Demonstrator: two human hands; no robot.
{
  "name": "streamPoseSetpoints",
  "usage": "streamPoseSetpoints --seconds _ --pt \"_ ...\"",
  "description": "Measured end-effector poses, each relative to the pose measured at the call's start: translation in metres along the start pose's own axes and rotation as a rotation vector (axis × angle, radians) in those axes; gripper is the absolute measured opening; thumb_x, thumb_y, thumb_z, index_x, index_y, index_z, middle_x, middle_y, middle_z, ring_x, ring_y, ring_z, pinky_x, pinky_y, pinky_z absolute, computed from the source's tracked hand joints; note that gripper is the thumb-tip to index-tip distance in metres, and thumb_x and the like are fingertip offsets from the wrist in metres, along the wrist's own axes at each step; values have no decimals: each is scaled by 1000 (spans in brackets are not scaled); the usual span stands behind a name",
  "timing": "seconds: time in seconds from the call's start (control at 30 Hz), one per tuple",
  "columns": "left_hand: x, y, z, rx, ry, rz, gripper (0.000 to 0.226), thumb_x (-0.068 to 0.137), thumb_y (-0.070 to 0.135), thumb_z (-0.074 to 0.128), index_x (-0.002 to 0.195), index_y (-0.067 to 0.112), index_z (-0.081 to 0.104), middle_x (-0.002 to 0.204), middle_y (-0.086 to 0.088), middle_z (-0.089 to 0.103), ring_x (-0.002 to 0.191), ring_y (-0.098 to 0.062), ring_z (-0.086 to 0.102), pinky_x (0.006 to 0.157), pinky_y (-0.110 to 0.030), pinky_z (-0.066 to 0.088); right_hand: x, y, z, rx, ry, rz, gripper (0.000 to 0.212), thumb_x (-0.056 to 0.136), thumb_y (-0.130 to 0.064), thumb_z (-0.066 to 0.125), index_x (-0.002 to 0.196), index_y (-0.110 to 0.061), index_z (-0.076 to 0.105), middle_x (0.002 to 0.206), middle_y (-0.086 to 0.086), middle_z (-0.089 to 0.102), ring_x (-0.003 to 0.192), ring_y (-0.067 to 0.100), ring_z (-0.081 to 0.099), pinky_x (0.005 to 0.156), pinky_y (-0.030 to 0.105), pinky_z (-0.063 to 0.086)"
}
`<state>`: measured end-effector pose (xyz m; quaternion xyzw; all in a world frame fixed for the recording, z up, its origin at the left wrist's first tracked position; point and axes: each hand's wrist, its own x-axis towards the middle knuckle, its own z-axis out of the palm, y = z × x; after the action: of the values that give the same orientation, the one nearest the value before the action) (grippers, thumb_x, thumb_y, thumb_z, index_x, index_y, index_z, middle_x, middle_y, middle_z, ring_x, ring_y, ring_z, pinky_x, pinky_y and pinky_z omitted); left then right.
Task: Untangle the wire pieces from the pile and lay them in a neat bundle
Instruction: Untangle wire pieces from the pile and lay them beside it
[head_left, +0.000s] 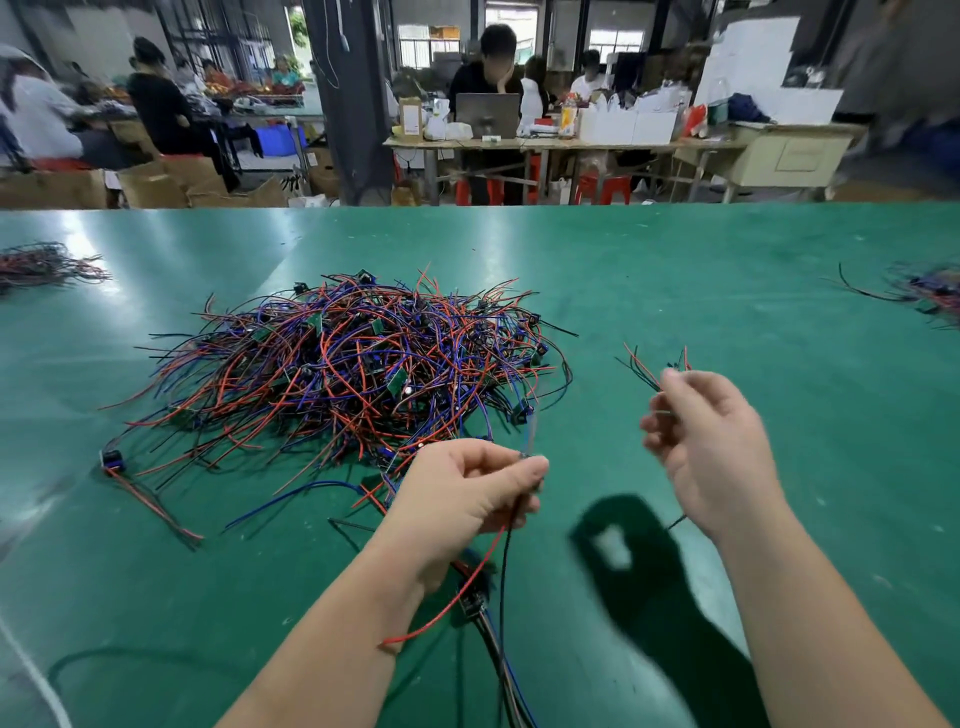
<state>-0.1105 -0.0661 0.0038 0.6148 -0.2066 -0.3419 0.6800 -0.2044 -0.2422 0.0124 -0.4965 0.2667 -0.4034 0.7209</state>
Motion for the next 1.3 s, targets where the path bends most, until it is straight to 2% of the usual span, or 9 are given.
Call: streamPoseSetpoints --seconds 0.13,0.2,0.43,0.63,0.73,0.93,1.13,1.2,1.3 --pt "4 -5 0 -61 131 11 28 56 31 76 71 7 71 61 -5 69 50 -10 64 49 -20 53 -27 14 22 -507 -599 -153 20 70 -20 83 86 -28 72 77 -1 66 61 12 55 59 23 46" --pt "4 -6 1 -47 114 21 23 61 33 73 65 11 75 58 -5 67 48 -10 62 47 -21 52 -33 22 29 -667 -638 -246 25 69 -18 84 88 -30 73 82 -1 70 62 10 54 63 28 48" --pt "4 1 2 28 35 -91 19 94 23 57 91 8 68 76 -3 75 56 -14 67 48 -21 51 -14 5 13 -597 -307 -319 40 77 4 70 88 -34 69 80 -8 73 63 12 66 59 16 49" --pt "-1 0 -17 1189 410 99 24 86 47 52 77 27 63 66 10 61 68 -13 60 58 -24 40 22 -26 -56 -1038 376 -316 35 74 3 60 102 -11 73 94 14 73 86 25 67 86 35 48" --pt "-3 -1 -23 1456 416 -42 36 83 60 48 91 26 56 75 10 54 74 -18 57 59 -25 37 28 -22 -74 -1230 410 -173 36 74 4 57 103 -9 74 98 18 72 90 33 62 80 33 46" --pt "-6 -5 -18 1570 322 -113 55 69 72 54 99 28 46 83 10 50 81 -19 55 61 -27 37 33 -4 -70 -1315 282 -1 43 80 -3 58 122 -9 64 119 17 65 117 35 53 97 36 43" --pt "-4 -11 -13 1291 198 12 25 73 35 62 95 29 53 91 8 64 92 -15 60 72 -27 46 18 -2 -37 -1234 200 -378 25 81 -6 61 104 -11 72 102 12 69 92 28 62 80 28 40" --pt "-2 -12 -13 1211 197 56 15 73 24 61 87 26 58 85 9 64 86 -12 61 74 -26 49 4 2 -18 -1142 17 -408 17 81 -7 63 93 -15 73 85 2 72 75 19 64 72 23 42" --pt "2 -12 -10 1130 259 156 8 72 24 62 72 19 69 71 8 67 74 -8 62 67 -20 47 -16 14 5 -1134 -563 -145 14 80 -27 72 93 -23 70 73 -5 68 63 10 61 67 24 47"
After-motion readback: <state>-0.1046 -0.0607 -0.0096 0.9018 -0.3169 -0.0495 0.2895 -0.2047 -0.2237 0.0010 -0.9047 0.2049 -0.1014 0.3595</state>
